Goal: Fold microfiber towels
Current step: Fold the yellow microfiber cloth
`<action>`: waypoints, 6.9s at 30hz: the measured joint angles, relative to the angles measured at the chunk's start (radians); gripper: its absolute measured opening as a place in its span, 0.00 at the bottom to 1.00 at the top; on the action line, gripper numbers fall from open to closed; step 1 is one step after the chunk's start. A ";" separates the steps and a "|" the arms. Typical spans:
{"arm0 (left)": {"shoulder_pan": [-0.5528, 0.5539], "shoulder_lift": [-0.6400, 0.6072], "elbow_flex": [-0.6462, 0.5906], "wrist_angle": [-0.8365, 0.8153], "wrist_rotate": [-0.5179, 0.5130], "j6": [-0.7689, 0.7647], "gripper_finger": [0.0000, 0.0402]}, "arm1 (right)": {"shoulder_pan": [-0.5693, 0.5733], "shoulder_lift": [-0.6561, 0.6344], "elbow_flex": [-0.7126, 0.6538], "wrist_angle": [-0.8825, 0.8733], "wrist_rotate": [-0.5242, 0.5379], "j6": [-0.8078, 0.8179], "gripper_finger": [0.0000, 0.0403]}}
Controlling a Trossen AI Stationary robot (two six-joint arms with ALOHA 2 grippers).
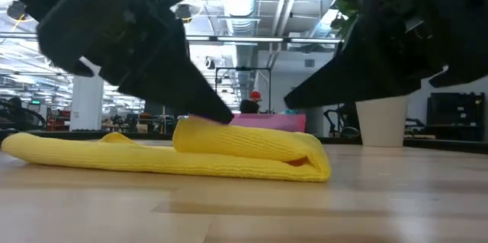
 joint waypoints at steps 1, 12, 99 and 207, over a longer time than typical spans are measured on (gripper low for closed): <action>0.000 0.000 0.002 -0.015 0.015 -0.011 0.26 | 0.000 0.018 -0.001 0.016 0.000 -0.003 0.34; -0.016 0.015 0.001 -0.129 0.087 -0.122 0.26 | -0.005 0.148 0.029 0.107 -0.026 -0.029 0.33; -0.417 -0.068 -0.023 -0.868 -0.322 -1.415 0.27 | -0.018 0.329 0.098 0.417 -0.054 -0.105 0.29; -0.380 0.025 -0.054 -0.872 -0.174 -1.903 0.24 | -0.018 0.190 0.097 0.414 -0.076 -0.197 0.29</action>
